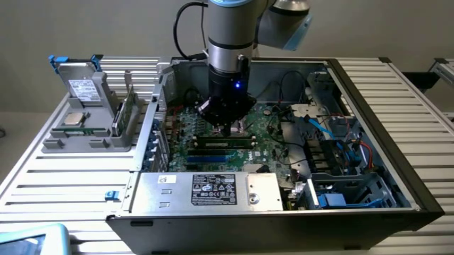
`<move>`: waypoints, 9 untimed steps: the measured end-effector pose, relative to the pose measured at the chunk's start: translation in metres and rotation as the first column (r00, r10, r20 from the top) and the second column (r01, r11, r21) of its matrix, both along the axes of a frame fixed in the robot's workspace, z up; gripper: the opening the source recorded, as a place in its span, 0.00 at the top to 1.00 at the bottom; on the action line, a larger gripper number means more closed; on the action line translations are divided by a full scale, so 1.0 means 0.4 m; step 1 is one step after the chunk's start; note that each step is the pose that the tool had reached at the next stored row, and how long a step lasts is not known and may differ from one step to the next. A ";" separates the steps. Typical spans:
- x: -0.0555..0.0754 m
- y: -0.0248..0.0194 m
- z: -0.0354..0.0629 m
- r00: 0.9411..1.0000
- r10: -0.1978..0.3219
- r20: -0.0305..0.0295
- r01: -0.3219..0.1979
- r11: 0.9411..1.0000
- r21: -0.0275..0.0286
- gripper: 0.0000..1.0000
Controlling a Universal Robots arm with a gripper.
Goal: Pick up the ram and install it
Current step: 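Press down the ram until it locks into place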
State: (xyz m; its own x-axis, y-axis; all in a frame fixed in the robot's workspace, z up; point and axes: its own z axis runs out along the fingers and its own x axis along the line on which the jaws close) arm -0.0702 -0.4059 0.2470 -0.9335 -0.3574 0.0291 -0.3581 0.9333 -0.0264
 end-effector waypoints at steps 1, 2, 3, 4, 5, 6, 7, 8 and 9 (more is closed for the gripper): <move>0.000 0.000 0.000 1.000 -0.011 0.001 0.011 1.000 -0.001 0.89; 0.000 0.000 0.000 1.000 -0.022 0.001 0.022 1.000 -0.001 0.89; 0.000 0.000 0.000 0.999 -0.033 0.002 0.033 0.999 -0.002 0.89; 0.000 0.000 0.000 0.999 -0.044 0.002 0.044 0.999 -0.003 0.89; 0.000 0.000 0.000 0.998 -0.055 0.003 0.055 0.998 -0.003 0.89; 0.000 0.000 0.000 0.998 -0.065 0.003 0.065 0.998 -0.004 0.89; 0.000 0.000 0.000 0.997 -0.075 0.004 0.075 0.997 -0.005 0.89; 0.000 0.000 0.000 0.996 -0.085 0.005 0.085 0.996 -0.006 0.89; 0.000 0.000 0.000 0.996 -0.094 0.007 0.094 0.996 -0.008 0.89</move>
